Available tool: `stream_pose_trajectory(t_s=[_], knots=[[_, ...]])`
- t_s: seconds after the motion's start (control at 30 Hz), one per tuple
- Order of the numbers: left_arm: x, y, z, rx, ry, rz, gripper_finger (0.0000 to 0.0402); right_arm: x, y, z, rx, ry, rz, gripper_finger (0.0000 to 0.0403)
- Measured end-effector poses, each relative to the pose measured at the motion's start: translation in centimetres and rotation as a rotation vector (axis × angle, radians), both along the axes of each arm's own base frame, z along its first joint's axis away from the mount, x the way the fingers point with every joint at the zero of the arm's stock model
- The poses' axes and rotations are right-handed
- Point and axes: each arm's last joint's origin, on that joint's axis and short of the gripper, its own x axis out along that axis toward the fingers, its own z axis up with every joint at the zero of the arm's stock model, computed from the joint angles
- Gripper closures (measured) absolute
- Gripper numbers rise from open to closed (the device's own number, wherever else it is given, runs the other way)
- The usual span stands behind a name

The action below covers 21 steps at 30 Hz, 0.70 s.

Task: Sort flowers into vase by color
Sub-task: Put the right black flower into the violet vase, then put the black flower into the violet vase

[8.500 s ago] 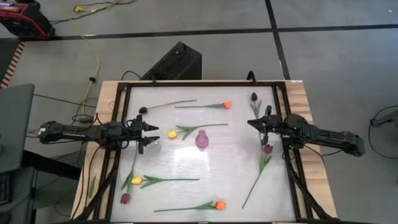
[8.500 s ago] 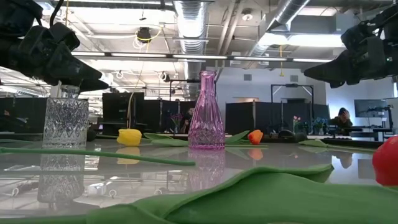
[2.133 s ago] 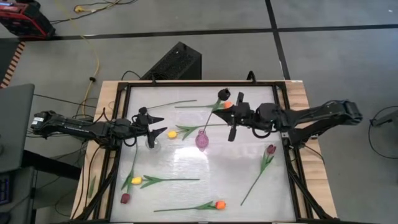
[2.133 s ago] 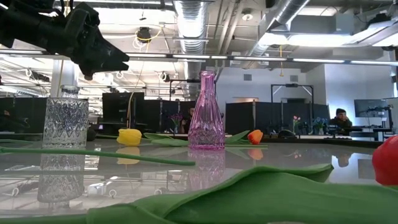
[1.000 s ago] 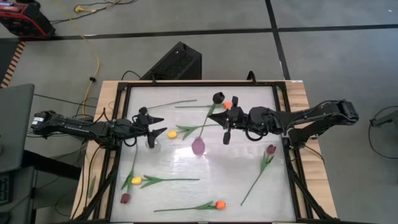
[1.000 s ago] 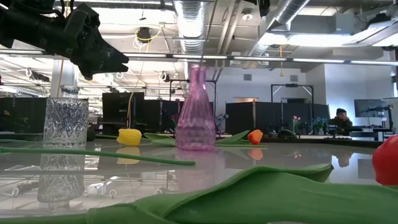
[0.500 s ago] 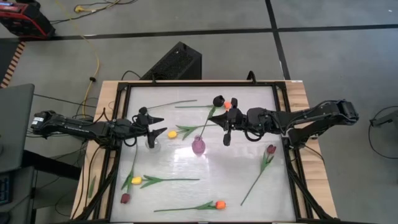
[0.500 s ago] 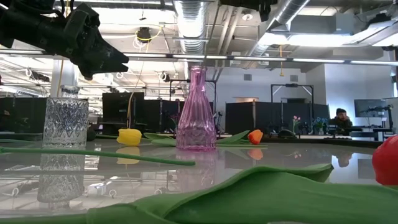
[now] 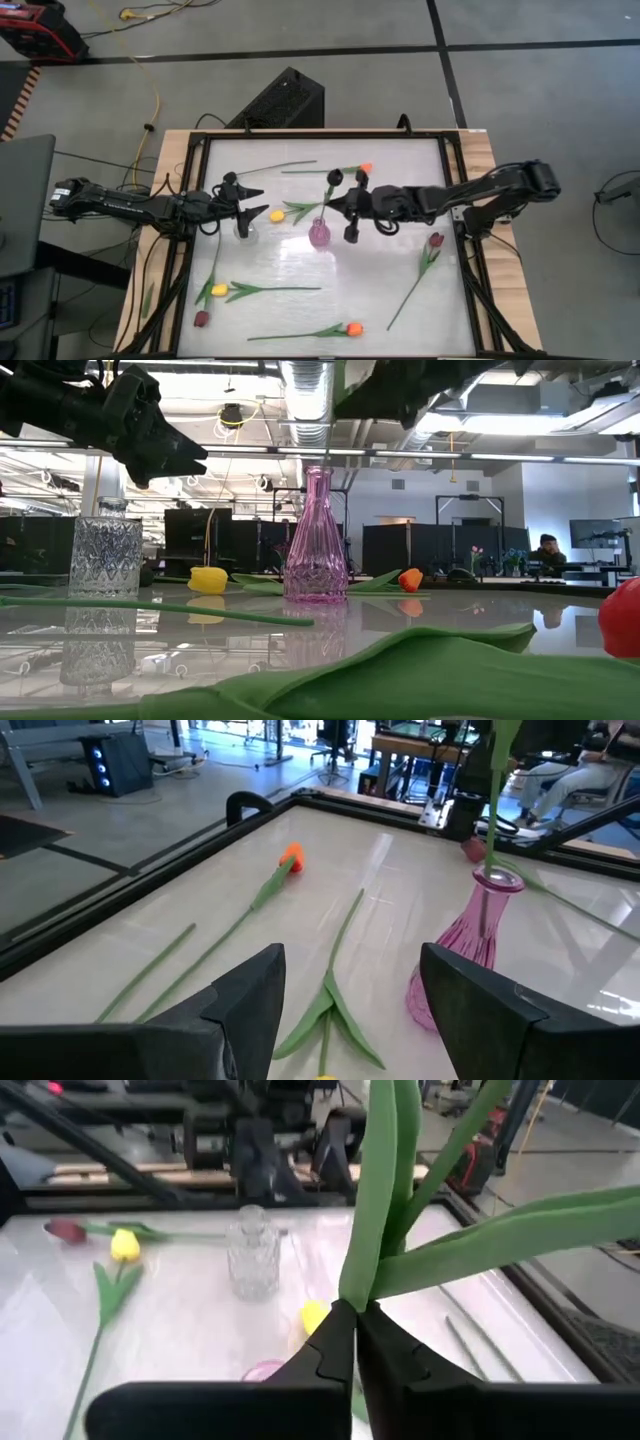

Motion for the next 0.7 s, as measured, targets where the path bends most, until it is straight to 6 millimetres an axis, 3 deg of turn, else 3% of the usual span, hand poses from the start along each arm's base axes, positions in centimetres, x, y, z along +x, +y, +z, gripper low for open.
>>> stream_pose_trajectory(t_s=[0.23,0.47,0.7], knots=[[0.0,0.0,0.0,0.000,0.001,-0.001,0.0180,-0.7,0.1,0.0,0.005,0.058,0.039,0.0319],[0.0,0.0,0.0,0.004,0.003,-0.002,0.0180,-2.6,0.1,1.3,0.048,0.084,0.041,0.0246],[0.0,0.0,0.0,0.011,0.008,-0.002,0.0180,-5.5,0.2,1.0,0.193,0.292,0.136,0.0190]])
